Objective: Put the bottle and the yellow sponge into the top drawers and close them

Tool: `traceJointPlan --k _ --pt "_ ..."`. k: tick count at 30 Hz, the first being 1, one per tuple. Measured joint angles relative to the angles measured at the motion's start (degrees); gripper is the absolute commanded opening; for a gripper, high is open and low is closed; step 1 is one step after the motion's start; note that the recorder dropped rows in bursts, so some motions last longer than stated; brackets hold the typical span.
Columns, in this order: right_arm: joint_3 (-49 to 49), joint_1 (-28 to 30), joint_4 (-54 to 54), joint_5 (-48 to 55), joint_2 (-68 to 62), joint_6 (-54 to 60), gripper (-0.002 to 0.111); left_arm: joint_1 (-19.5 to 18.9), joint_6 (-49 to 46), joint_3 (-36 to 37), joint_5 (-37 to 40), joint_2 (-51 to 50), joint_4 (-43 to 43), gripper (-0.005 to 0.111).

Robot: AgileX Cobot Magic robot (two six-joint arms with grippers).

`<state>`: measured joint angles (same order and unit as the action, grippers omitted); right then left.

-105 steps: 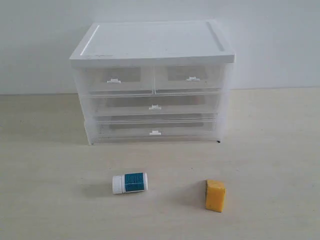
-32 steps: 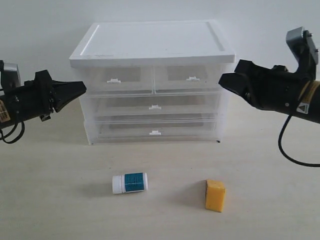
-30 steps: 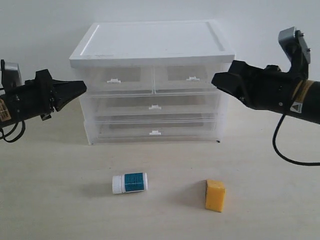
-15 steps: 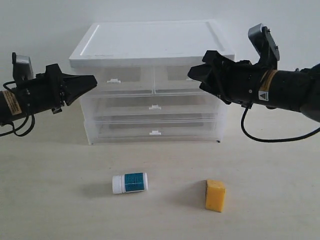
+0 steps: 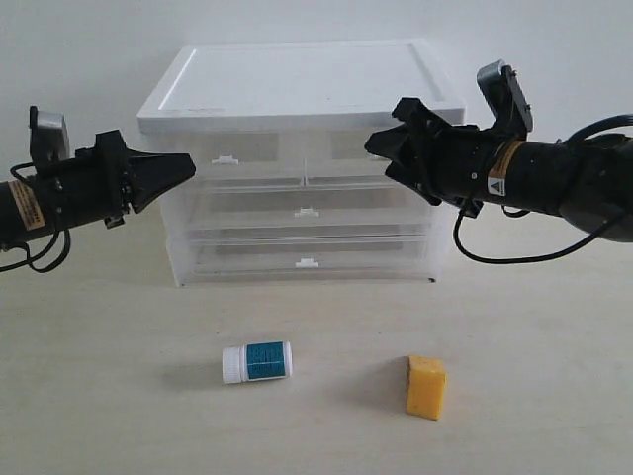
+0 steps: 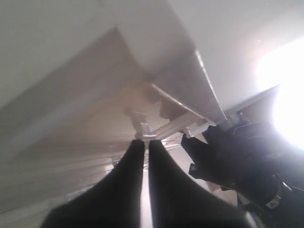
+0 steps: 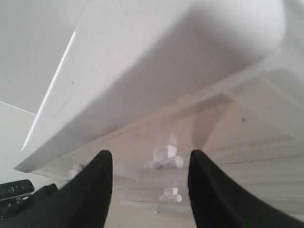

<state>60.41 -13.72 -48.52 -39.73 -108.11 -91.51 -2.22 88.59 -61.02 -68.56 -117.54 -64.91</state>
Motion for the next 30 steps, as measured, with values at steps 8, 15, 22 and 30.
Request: traceJointPlan --k 8,15,22,30 --pt "0.0 0.0 0.7 0.2 0.0 0.9 0.017 0.0 0.1 0.0 2.1 0.0 -0.1 0.004" --pt "0.0 0.0 1.0 1.6 -0.4 2.4 0.0 0.0 0.1 0.0 2.2 0.0 -0.1 0.004" --pt "0.0 0.0 -2.3 1.6 -0.4 2.2 0.0 0.0 -0.9 0.0 3.5 0.0 2.9 0.004" --pt "-1.7 0.1 -9.3 -3.6 -0.3 -1.5 0.0 0.0 -3.5 0.0 6.6 0.0 3.2 0.004"
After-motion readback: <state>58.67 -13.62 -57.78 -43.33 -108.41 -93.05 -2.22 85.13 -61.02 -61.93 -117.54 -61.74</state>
